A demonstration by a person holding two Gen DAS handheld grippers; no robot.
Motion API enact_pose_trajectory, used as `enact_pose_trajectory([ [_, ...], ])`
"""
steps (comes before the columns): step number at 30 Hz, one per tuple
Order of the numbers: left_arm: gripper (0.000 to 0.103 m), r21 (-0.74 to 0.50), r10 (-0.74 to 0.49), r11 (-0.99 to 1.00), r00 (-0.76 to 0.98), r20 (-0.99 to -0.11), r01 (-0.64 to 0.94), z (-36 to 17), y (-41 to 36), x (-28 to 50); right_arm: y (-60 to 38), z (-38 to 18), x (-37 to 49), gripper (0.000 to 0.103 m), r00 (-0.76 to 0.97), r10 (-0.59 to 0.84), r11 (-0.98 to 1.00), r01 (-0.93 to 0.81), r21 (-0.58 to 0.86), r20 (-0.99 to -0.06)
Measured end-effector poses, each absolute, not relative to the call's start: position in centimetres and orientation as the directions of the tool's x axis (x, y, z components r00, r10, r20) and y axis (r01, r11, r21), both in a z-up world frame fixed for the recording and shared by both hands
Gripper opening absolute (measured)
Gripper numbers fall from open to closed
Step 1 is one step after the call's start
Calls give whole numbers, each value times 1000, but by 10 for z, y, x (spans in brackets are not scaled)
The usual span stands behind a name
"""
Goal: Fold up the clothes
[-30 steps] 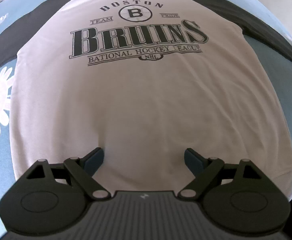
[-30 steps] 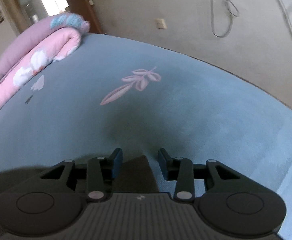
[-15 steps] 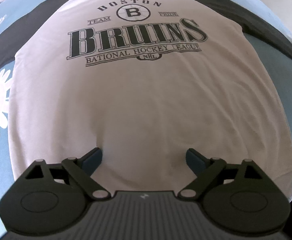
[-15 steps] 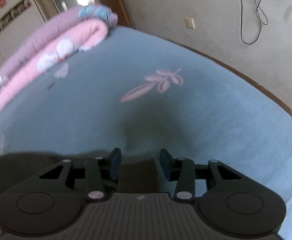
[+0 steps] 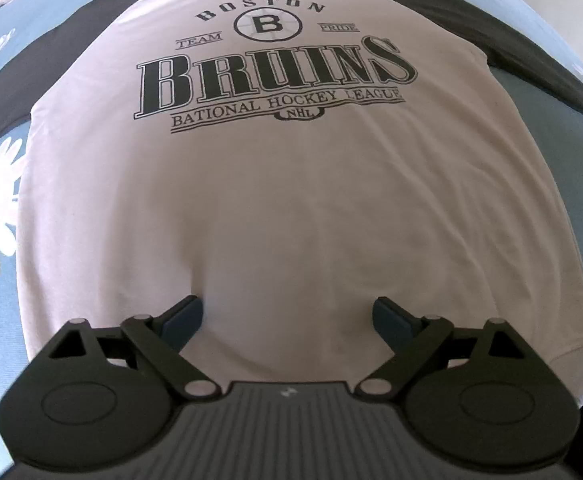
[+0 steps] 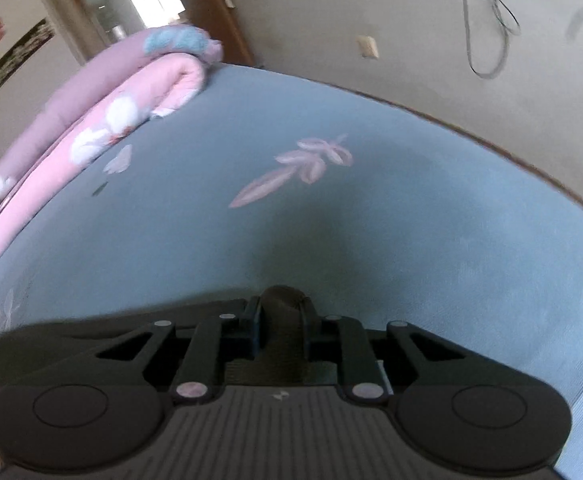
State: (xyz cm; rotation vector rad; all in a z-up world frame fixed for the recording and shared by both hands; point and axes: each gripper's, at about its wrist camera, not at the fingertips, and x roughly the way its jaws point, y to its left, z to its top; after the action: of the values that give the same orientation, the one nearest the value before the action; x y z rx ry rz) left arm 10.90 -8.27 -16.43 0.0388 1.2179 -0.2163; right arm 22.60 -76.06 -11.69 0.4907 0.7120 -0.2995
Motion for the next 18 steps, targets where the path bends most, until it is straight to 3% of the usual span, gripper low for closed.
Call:
enact_pose_trajectory([
  [2, 92, -91, -149, 978, 326, -934, 186, -164, -82, 109, -758, -116, 228, 27, 712, -120, 848, 436, 302, -692],
  [5, 92, -104, -159, 978, 327, -932, 180, -163, -79, 110, -748, -102, 225, 41, 696, -222, 851, 480, 213, -683],
  [7, 92, -105, -159, 978, 329, -931, 178, -163, -79, 109, -738, -90, 215, 41, 715, -277, 853, 490, 179, -642],
  [10, 92, -97, -154, 979, 333, -930, 182, -163, -79, 108, -717, -81, 199, 41, 790, -131, 896, 353, 270, -599],
  [14, 92, -96, -156, 977, 333, -930, 190, -162, -79, 107, -692, -109, 203, 41, 710, -120, 937, 313, 158, -694],
  [18, 93, -122, -178, 976, 334, -925, 182, -162, -75, 107, -688, -114, 186, 39, 676, -181, 952, 303, 46, -714],
])
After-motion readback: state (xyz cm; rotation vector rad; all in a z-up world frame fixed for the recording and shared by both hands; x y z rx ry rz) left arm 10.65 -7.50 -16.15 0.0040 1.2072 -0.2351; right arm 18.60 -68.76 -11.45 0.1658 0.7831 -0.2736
